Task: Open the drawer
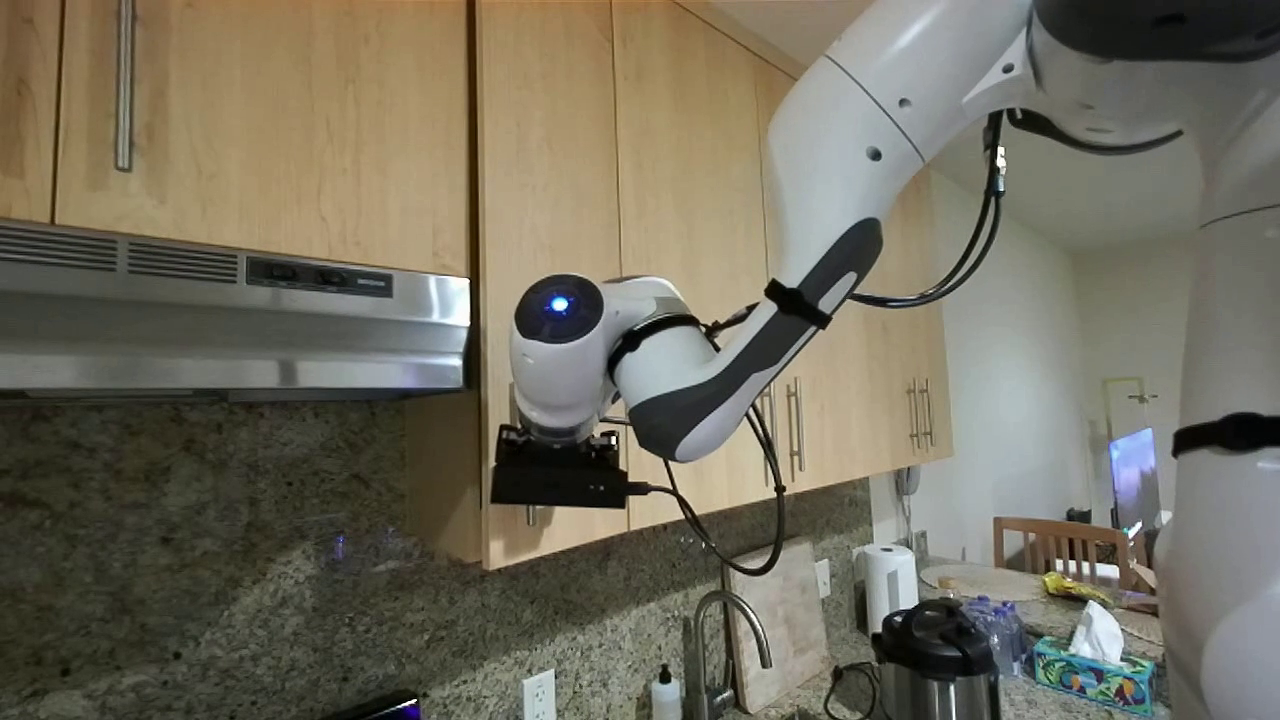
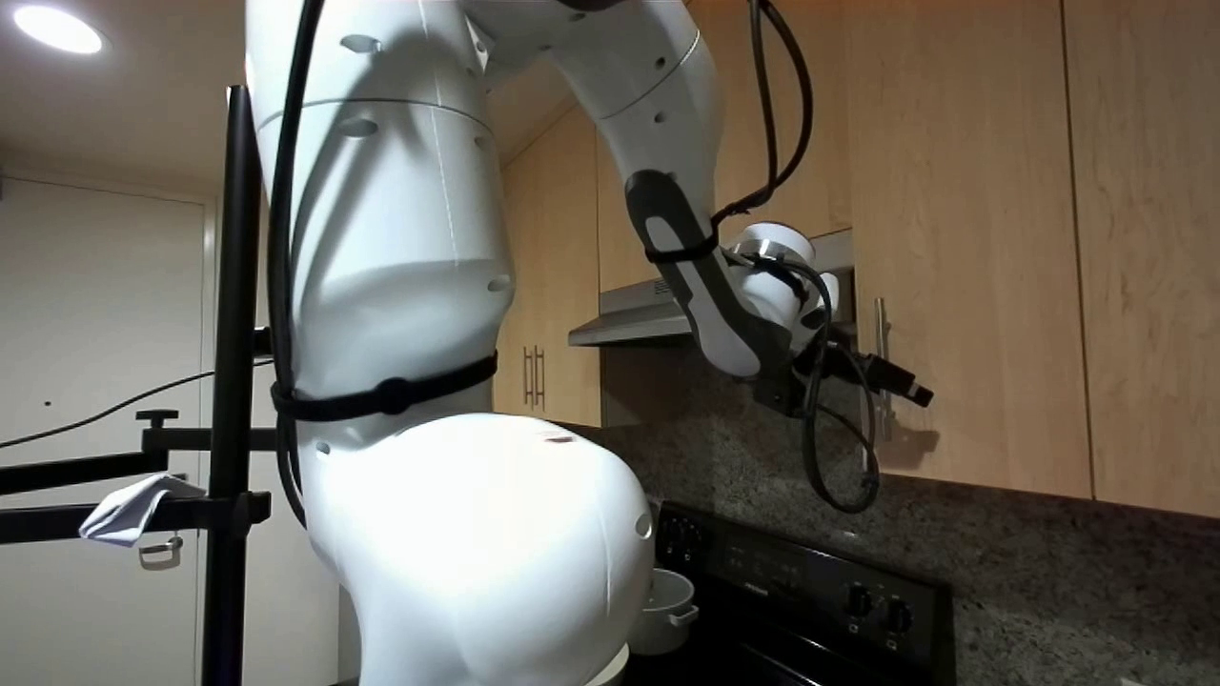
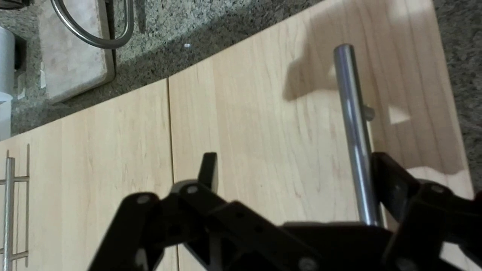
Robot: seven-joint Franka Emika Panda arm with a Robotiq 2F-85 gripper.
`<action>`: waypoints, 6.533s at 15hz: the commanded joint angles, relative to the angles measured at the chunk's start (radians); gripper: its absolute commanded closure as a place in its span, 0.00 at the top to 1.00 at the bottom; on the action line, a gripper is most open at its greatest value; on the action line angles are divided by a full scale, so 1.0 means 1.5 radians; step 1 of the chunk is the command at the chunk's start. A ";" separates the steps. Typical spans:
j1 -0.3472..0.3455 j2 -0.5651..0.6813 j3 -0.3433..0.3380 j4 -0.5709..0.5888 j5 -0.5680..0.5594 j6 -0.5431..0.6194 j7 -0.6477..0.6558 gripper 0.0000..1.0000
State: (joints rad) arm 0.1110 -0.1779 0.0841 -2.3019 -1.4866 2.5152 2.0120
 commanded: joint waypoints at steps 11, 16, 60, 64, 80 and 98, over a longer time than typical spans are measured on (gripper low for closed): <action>-0.036 -0.134 -0.056 -0.144 0.004 0.034 -0.164 1.00; -0.032 -0.171 -0.075 -0.181 -0.004 0.064 -0.182 1.00; 0.148 -0.525 -0.047 -0.307 0.493 -0.126 -1.120 1.00; 0.077 -0.516 0.021 -0.286 0.589 -0.100 -1.100 1.00; -0.241 -0.398 0.272 -0.201 0.728 0.091 -0.911 1.00; -0.417 -0.313 0.361 -0.146 0.717 0.202 -0.887 1.00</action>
State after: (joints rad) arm -0.4856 -0.6796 0.6091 -2.5398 -0.3936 2.7796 0.6579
